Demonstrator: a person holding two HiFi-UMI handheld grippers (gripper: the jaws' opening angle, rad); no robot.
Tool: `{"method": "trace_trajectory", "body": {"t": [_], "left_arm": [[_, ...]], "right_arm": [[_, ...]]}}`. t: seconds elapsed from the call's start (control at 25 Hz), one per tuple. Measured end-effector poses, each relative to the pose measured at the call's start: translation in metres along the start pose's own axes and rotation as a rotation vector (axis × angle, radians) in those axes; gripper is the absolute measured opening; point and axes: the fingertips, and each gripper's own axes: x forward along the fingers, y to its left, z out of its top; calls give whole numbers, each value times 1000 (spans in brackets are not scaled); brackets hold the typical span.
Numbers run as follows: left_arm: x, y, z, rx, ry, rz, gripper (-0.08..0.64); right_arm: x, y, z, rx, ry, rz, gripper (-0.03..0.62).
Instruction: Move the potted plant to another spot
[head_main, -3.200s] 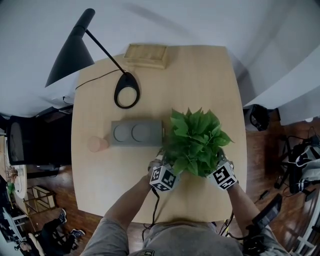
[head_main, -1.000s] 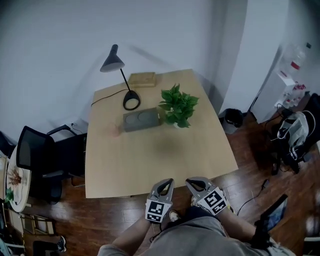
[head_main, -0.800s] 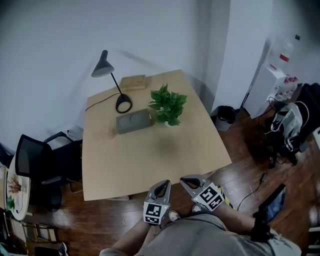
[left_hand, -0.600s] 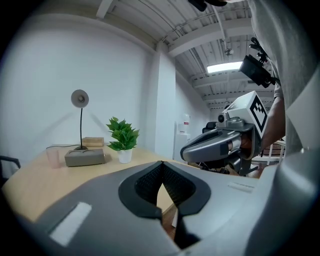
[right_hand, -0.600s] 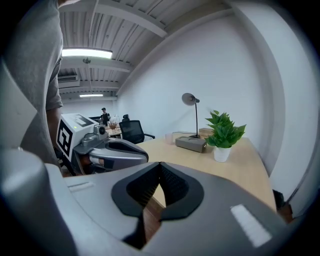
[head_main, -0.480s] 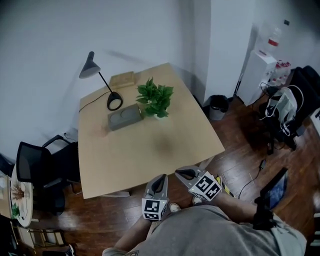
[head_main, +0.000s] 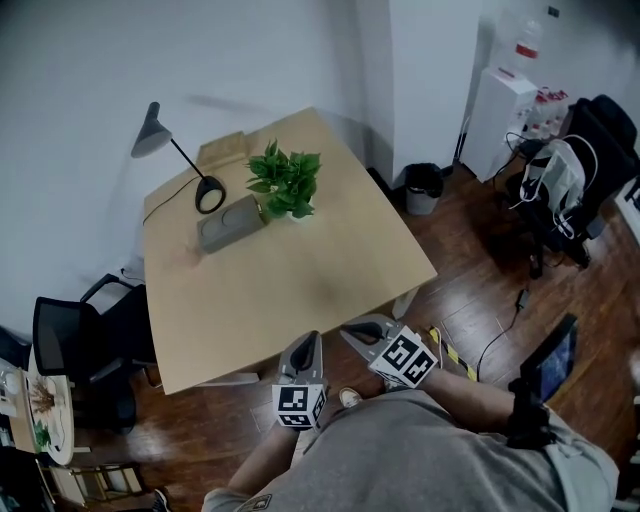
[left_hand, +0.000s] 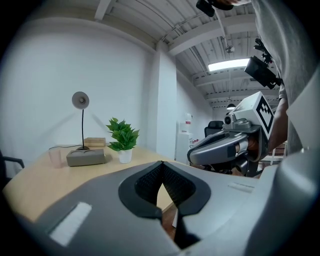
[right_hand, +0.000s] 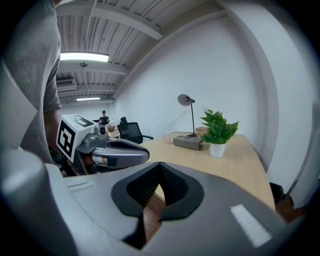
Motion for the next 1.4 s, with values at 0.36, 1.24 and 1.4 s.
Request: {"method": "trace_trajectory", "body": {"t": [0.36, 1.24, 1.4], "left_arm": [[-2, 2, -3, -15, 2, 21, 0], [-1, 14, 0, 8, -4, 37, 0], [-2, 12, 1, 11, -5, 40, 0]], "right_arm": [[-6, -8, -2, 34, -6, -19, 5], [6, -22, 6, 38, -29, -30, 5], [5, -21, 6, 28, -23, -19, 5]]}}
